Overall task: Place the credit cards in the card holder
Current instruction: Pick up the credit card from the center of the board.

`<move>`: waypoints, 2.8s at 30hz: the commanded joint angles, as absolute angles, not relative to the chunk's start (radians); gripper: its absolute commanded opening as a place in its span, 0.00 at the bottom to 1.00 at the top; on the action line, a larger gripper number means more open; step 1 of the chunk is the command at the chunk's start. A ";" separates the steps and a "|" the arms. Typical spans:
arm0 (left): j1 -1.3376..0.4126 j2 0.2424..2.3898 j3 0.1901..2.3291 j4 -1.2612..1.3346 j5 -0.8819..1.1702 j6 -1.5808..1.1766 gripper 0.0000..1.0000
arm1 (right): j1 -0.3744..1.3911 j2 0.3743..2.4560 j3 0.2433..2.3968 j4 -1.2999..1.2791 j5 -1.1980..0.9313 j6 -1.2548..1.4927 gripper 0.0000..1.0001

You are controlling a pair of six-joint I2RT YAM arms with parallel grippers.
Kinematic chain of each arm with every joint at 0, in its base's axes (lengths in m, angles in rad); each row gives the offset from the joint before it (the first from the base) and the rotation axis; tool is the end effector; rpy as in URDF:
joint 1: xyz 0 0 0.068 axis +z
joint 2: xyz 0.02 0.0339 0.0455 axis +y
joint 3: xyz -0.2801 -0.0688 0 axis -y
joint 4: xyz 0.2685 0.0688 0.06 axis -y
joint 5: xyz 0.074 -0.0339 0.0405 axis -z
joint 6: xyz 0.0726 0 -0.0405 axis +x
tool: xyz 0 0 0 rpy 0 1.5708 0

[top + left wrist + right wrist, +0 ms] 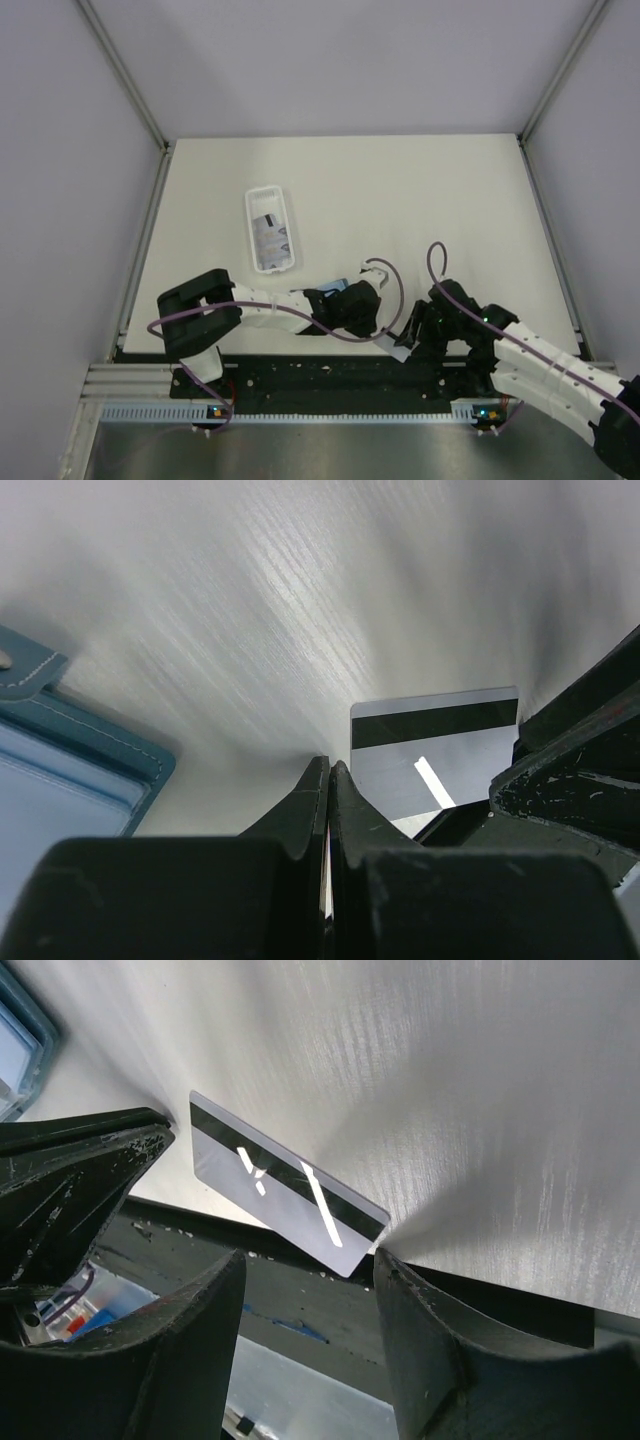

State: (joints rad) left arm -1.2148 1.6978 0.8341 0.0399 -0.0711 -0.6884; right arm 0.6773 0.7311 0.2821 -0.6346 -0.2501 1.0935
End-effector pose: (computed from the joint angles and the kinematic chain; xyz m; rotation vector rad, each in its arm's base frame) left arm 0.1355 -0.3497 0.1188 0.6287 2.4699 -0.7607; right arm 0.1033 0.1061 0.1105 0.5138 2.8745 0.7938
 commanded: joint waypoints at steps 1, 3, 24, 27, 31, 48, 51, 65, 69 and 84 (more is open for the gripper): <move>-1.221 1.721 0.813 0.083 -0.066 -0.710 0.00 | 0.692 0.715 0.255 -0.735 -0.215 1.072 0.55; -1.223 1.723 0.808 0.087 -0.066 -0.715 0.00 | 0.692 0.706 0.250 -0.745 -0.224 1.074 0.55; -1.244 1.733 0.816 0.075 -0.057 -0.718 0.00 | 0.710 0.617 0.112 -0.601 -0.239 1.190 0.55; -1.249 1.740 0.808 0.080 -0.055 -0.727 0.00 | 0.709 0.617 0.106 -0.591 -0.232 1.195 0.55; -1.256 1.743 0.795 0.087 -0.055 -0.742 0.00 | 0.709 0.603 0.087 -0.574 -0.227 1.212 0.54; -1.266 1.729 0.742 0.110 -0.049 -0.776 0.00 | 0.712 0.322 0.040 -0.644 -0.140 1.312 0.26; -1.266 1.729 0.739 0.117 -0.046 -0.781 0.00 | 0.713 0.285 0.038 -0.647 -0.135 1.316 0.19; -1.255 1.582 0.787 0.005 -0.146 -0.781 0.01 | 0.712 0.265 0.164 -0.754 -0.013 1.252 0.00; -1.230 1.424 0.824 -0.109 -0.233 -0.764 0.25 | 0.712 0.285 0.273 -0.804 0.095 1.206 0.00; -1.089 0.858 0.791 -0.019 -0.192 -0.770 0.74 | 0.713 0.414 0.312 0.240 0.040 1.109 0.00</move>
State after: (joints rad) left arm -1.0939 0.9340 0.7868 -0.1184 -0.2424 -0.7685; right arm 0.7128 0.3717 0.3771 -0.3119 0.1295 1.1088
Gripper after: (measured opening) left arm 0.733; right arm 0.007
